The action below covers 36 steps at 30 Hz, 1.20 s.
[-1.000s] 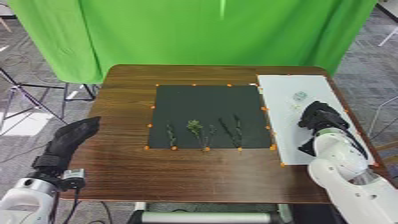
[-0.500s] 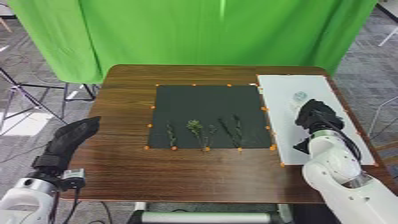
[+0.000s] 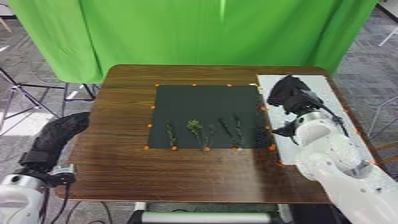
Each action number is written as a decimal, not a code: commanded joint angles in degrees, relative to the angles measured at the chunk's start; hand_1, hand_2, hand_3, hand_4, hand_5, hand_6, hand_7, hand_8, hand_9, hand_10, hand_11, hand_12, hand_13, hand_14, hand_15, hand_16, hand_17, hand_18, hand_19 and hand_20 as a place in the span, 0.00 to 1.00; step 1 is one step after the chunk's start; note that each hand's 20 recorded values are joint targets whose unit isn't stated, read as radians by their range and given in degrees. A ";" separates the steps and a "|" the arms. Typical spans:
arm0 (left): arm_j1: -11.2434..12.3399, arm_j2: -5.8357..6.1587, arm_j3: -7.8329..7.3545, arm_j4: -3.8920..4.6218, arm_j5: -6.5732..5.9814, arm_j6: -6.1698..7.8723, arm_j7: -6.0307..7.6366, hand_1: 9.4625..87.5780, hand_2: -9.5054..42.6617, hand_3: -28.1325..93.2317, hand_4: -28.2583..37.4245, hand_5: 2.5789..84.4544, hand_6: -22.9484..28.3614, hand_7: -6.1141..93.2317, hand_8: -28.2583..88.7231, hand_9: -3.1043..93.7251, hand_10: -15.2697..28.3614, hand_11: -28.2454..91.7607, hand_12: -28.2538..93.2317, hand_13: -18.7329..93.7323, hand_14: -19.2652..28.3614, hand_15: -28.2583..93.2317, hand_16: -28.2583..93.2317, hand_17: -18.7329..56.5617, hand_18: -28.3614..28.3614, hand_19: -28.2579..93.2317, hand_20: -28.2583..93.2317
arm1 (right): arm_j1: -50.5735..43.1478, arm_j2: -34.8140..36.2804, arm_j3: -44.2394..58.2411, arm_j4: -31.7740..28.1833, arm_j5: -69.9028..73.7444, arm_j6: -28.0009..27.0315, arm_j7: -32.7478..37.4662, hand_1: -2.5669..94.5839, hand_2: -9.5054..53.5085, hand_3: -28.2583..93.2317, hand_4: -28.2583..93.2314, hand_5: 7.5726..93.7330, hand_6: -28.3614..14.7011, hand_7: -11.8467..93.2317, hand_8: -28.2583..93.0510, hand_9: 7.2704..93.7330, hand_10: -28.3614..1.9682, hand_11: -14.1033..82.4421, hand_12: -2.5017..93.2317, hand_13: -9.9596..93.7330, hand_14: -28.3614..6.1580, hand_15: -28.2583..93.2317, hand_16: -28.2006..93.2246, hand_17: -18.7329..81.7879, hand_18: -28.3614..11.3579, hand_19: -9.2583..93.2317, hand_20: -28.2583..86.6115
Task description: Arrange flowers
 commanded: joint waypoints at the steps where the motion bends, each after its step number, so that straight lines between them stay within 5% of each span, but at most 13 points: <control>1: -1.32 3.26 -2.26 1.53 -2.26 5.18 1.33 0.14 0.29 0.74 0.01 0.46 0.51 0.20 0.17 0.42 0.66 0.36 0.30 0.44 0.76 0.30 0.24 0.29 0.67 0.26 0.33 | 18.60 -7.38 -14.65 2.02 7.35 -7.52 -6.08 0.73 0.00 0.67 0.11 0.81 0.60 0.35 0.39 0.98 0.63 0.24 0.47 1.00 0.86 0.75 0.44 0.85 0.47 1.00 0.67; 9: -3.19 4.30 0.11 2.47 -4.07 6.71 1.43 0.15 0.51 0.68 0.00 0.48 0.51 0.21 0.17 0.44 0.67 0.37 0.29 0.45 0.76 0.31 0.23 0.30 0.66 0.27 0.33 | 24.51 -15.69 -23.36 3.90 14.60 -11.21 -9.32 0.72 0.00 0.67 0.11 0.81 0.60 0.35 0.39 0.98 0.63 0.24 0.47 1.00 0.86 0.75 0.44 0.86 0.47 1.00 0.67; 23: -6.04 4.73 2.98 3.37 -3.25 5.28 1.34 0.11 0.41 0.70 0.00 0.48 0.52 0.20 0.17 0.44 0.67 0.37 0.29 0.45 0.77 0.32 0.23 0.29 0.65 0.27 0.33 | 24.90 -23.60 -30.65 11.30 12.97 -14.05 -10.49 0.72 0.00 0.68 0.11 0.81 0.61 0.35 0.39 0.98 0.63 0.23 0.46 1.00 0.86 0.77 0.44 0.85 0.46 1.00 0.70; 36: -6.61 4.02 4.32 2.99 -2.47 4.58 1.20 0.12 0.39 0.70 0.00 0.48 0.52 0.20 0.17 0.44 0.67 0.37 0.29 0.45 0.77 0.32 0.23 0.29 0.66 0.27 0.33 | 25.06 -26.51 -33.04 18.84 8.39 -13.68 -10.43 0.72 0.00 0.68 0.10 0.81 0.62 0.35 0.38 0.99 0.65 0.22 0.43 1.00 0.86 0.77 0.44 0.86 0.45 1.00 0.71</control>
